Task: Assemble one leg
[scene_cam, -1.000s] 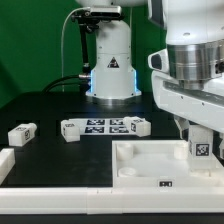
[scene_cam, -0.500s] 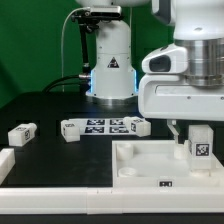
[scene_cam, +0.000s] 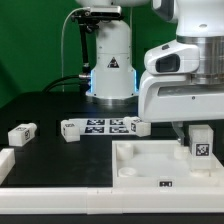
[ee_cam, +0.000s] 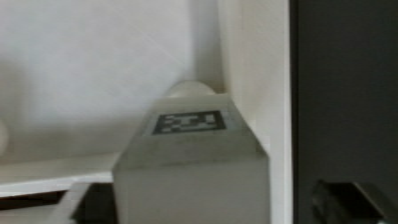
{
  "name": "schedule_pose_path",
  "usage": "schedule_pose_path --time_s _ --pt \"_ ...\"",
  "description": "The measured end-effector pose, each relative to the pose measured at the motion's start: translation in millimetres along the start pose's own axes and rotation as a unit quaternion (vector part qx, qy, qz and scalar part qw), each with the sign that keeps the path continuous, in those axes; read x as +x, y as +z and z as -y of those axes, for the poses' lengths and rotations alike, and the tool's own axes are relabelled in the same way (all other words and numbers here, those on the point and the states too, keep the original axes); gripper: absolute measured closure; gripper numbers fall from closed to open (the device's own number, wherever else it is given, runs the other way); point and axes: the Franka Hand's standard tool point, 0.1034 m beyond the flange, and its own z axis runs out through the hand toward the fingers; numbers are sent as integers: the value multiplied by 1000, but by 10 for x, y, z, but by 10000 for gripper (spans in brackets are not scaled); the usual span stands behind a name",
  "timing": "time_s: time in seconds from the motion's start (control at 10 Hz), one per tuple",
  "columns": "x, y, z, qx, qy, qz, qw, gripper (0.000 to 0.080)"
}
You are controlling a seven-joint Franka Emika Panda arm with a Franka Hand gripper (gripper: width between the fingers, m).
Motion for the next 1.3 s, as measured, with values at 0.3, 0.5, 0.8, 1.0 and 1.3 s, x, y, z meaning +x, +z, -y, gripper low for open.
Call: schedule_pose_path --time_s 0.3,0.5,0.8,1.0,1.3 --pt "5 5 -48 -3 5 0 1000 502" --pt "11 8 -50 -4 36 -4 999 503" --pt "0 9 -44 -14 253 -15 967 503" --pt "-13 14 -31 -18 384 -19 923 503" --pt "-15 20 -7 -15 564 -25 826 503"
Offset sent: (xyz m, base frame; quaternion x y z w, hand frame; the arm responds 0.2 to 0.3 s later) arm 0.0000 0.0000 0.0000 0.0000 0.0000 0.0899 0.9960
